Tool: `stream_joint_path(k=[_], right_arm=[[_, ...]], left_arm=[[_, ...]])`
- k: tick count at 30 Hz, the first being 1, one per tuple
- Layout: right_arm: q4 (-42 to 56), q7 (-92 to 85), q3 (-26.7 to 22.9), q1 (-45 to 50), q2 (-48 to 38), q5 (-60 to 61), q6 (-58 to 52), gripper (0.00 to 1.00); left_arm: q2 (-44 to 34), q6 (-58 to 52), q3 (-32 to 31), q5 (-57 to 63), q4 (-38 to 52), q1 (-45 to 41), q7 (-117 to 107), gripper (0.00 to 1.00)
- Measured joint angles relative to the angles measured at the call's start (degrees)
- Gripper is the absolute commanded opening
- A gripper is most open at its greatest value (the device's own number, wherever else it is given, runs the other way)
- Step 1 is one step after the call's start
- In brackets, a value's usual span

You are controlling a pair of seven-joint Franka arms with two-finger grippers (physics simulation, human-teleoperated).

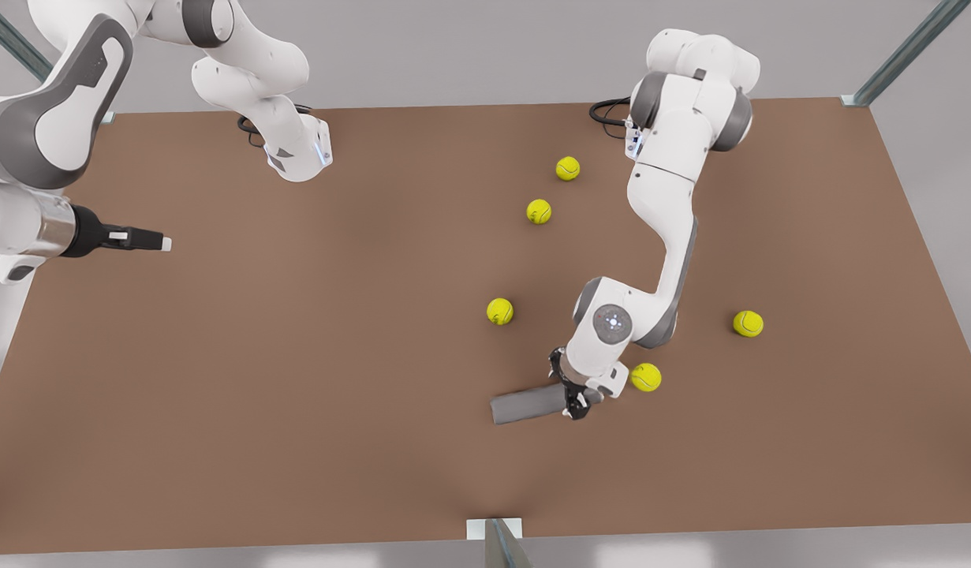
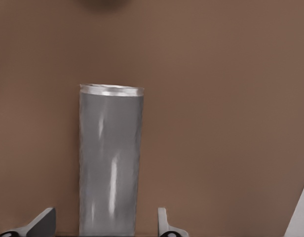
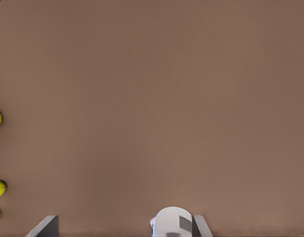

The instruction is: Put the tennis tube upright

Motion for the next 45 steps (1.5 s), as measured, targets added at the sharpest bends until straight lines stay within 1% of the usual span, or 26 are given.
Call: stream_joint_path(k=[4, 9, 14, 22, 23, 25, 27, 38, 39, 43, 45], right_arm=[[0.08, 1.32, 0.00, 0.14, 0.50, -0.06, -0.17, 1.00], [0.10, 2.60, -0.01, 0.28, 1.18, 0.02, -0.25, 1.00], [0.10, 3.59, -0.01, 0.45, 1.90, 0.14, 0.03, 1.00], [0.11, 4.65, 0.12, 0.27, 2.17, 0.13, 0.62, 1.00], [0.11, 4.72, 0.40, 0.06, 1.58, -0.29, 0.90, 1.00], [0.11, 4.85, 2.52, -0.61, 0.18, -2.43, 1.69, 1.00], [0.08, 4.97, 3.24, -0.62, -0.29, -3.86, 2.37, 1.00], [0.10, 5.39, 3.51, -0.60, 0.50, -5.59, 3.73, 1.00], [0.10, 5.41, 3.51, -0.60, 0.52, -5.60, 3.77, 1.00], [0.10, 5.46, 3.51, -0.60, 0.53, -5.51, 3.86, 1.00], [0.10, 5.40, 3.51, -0.60, 0.53, -5.48, 3.89, 1.00]], left_arm=[[1.08, 1.09, 0.00, 0.77, 0.73, -0.22, -6.50, 1.00], [4.88, 2.28, 0.17, 1.08, 6.25, -0.20, -12.89, 1.00], [6.32, 3.80, 0.32, 1.23, 6.51, 0.29, -16.35, 1.00], [6.48, 4.06, -0.10, 1.31, 5.96, -0.19, -14.65, 1.00], [6.57, 4.07, -0.12, 1.31, 5.96, -0.19, -14.36, 1.00], [6.83, 4.10, -0.14, 1.31, 5.97, -0.26, -13.77, 1.00], [7.23, 4.14, -0.12, 1.33, 5.98, -0.24, -13.19, 1.00], [8.60, 4.18, -0.51, 1.27, 5.84, -0.93, -9.64, 1.00], [8.60, 4.10, -0.52, 1.28, 5.82, -1.21, -9.29, 0.94], [8.56, 3.87, -0.53, 1.24, 5.19, -1.80, -7.99, 0.90], [8.52, 3.80, -0.53, 1.23, 5.12, -2.16, -7.39, 0.90]])
